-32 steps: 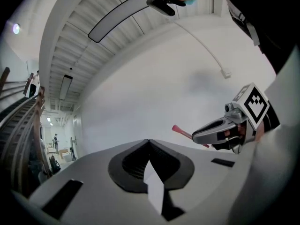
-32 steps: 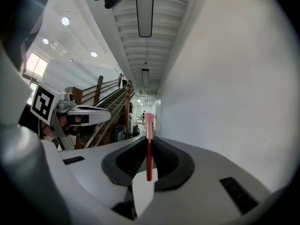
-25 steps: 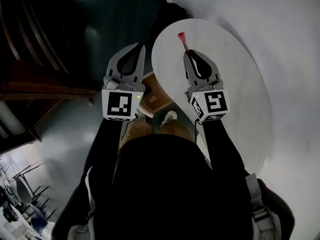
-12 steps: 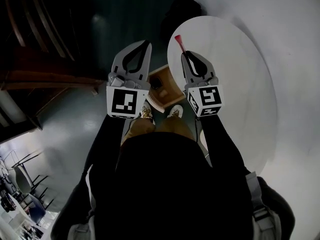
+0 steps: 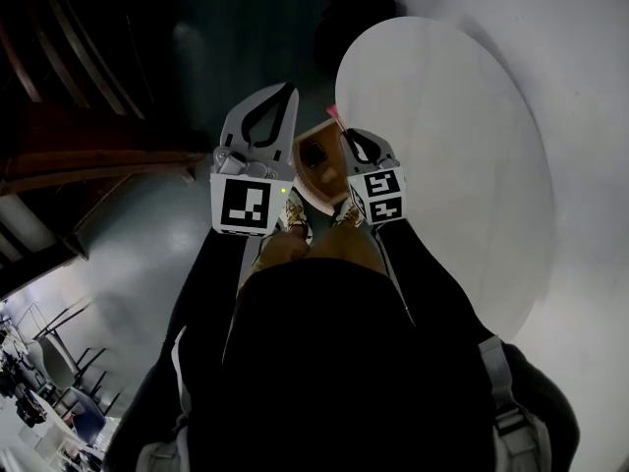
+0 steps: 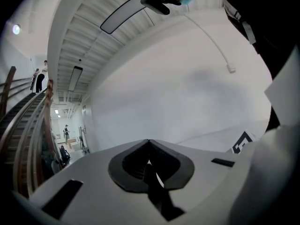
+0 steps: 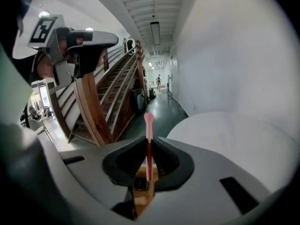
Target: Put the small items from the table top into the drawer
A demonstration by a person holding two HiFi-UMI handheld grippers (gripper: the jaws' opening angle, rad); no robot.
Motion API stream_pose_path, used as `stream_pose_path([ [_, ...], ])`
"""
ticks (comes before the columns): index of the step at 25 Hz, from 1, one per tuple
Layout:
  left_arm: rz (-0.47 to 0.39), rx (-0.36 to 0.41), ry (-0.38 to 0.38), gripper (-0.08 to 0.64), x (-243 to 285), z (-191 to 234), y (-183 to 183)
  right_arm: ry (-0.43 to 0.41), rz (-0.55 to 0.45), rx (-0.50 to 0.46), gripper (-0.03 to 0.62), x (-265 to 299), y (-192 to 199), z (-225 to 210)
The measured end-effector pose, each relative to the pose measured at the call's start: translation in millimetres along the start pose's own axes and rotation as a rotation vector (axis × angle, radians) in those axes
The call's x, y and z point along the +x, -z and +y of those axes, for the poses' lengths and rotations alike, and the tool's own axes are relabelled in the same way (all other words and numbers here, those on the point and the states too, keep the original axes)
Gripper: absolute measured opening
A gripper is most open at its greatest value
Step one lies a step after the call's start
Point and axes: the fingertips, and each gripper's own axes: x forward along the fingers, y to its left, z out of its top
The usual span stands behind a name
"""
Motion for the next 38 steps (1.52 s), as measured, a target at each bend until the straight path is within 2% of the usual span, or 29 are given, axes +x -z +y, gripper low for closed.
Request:
stream_pose_path([
  [7,0.015,-0.004,0.026,0.015,-5.6,0.5,15.4,0.008,0.174,0.049,0.063,26.6,76.1,11.4],
  [11,0.022,-0.014,0.032,0.015,-10.1,4.6,19.4,0.006,0.250,0.023,0.063,34.0,103.3,23.6],
  [17,0.035,-0.009,0.046,0.015,-12.8,4.4,25.2,0.028,0.355,0.114,0.063,38.4,143.4,24.0],
  [23,0.041,-0.014,0.056,0.015,-17.0,7.7,30.1,0.075,0.392,0.114,0.063,39.8,151.3,21.4],
  [27,0.032,-0.010,0.066,0.015,-15.7,7.1,28.6,0.110,0.381,0.103,0.064,41.2,147.9,21.7],
  [28,0.031,-0.009,0.068,0.015,-15.4,7.1,28.0,0.115,0.381,0.084,0.073,40.9,146.3,22.2],
  [30,0.031,-0.009,0.070,0.015,-15.5,7.0,27.4,0.119,0.388,0.050,0.152,39.7,146.3,24.0],
  [31,0.031,-0.008,0.072,0.015,-15.9,7.0,27.8,0.118,0.391,0.043,0.164,39.4,147.6,25.1],
  [38,0.023,-0.006,0.080,0.015,-16.9,8.1,27.5,0.118,0.392,0.043,0.164,35.5,153.3,26.0],
])
